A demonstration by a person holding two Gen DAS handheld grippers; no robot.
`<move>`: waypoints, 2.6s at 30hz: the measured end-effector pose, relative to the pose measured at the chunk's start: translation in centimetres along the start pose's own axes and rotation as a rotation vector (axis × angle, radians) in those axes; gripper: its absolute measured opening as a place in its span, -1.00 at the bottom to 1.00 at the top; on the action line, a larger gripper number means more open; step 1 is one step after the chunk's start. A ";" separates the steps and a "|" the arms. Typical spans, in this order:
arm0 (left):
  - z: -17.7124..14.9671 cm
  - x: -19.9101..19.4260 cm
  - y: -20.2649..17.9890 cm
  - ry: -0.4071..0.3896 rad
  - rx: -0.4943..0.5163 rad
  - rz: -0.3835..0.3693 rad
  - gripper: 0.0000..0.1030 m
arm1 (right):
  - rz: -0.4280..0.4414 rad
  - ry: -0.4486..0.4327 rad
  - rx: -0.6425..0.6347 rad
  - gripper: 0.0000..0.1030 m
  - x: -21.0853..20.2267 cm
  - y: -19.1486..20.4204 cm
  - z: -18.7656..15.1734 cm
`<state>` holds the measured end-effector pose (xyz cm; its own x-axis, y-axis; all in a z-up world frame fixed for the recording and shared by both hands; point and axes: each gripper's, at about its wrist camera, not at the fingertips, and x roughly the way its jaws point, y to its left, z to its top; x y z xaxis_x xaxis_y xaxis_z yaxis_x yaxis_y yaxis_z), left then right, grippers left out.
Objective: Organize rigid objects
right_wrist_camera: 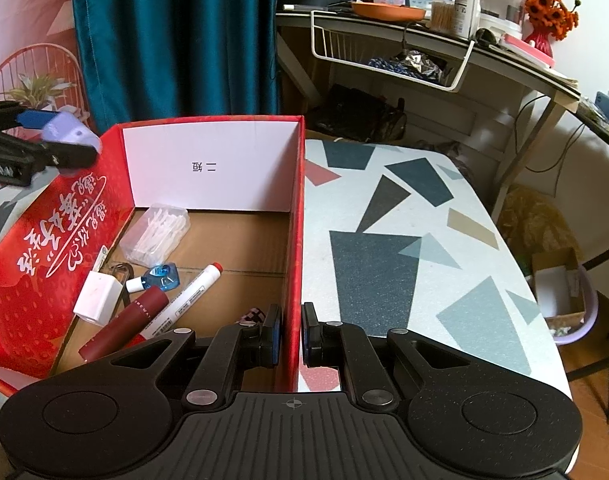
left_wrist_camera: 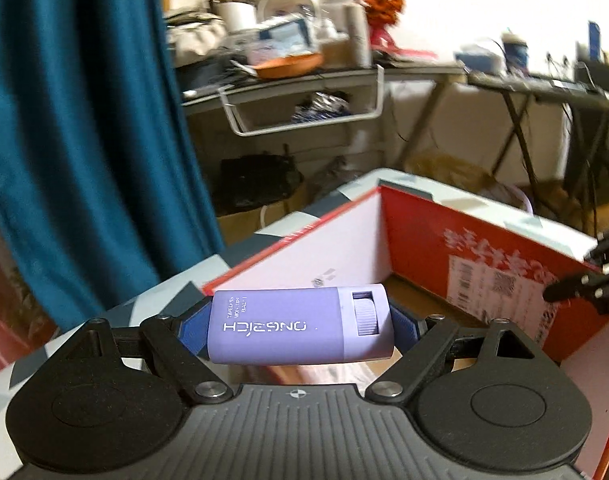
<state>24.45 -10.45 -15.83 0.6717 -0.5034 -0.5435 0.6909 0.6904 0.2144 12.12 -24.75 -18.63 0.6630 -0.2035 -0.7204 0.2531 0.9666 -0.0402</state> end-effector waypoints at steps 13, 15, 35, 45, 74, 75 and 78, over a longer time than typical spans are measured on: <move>-0.5 3.1 -1.8 0.104 0.100 -0.026 0.72 | 0.000 0.002 0.000 -0.82 0.0 0.0 0.1; -0.7 3.1 -2.0 0.113 0.109 -0.030 0.72 | 0.000 0.003 -0.001 -0.82 0.1 0.1 0.0; 0.7 1.1 0.9 0.081 -0.103 0.003 0.97 | 0.008 0.007 0.014 -0.82 0.2 -0.1 0.1; 0.6 -2.2 3.0 0.064 -0.227 0.148 1.00 | 0.031 -0.031 0.038 -0.29 -0.7 -0.4 1.9; 1.6 -25.0 -0.9 -0.017 -0.483 0.584 1.00 | 0.176 -0.300 0.064 0.99 -16.9 4.7 6.2; 1.4 -25.5 -1.2 -0.019 -0.488 0.588 1.00 | 0.171 -0.309 0.061 0.99 -17.5 4.9 5.9; 0.9 -27.2 -2.1 -0.026 -0.498 0.607 1.00 | 0.158 -0.336 0.053 0.99 -19.5 5.4 5.2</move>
<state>5.02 1.34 -0.76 0.9037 0.0283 -0.4272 0.0041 0.9972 0.0748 4.20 -16.38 -1.21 0.8889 -0.1011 -0.4469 0.1596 0.9826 0.0950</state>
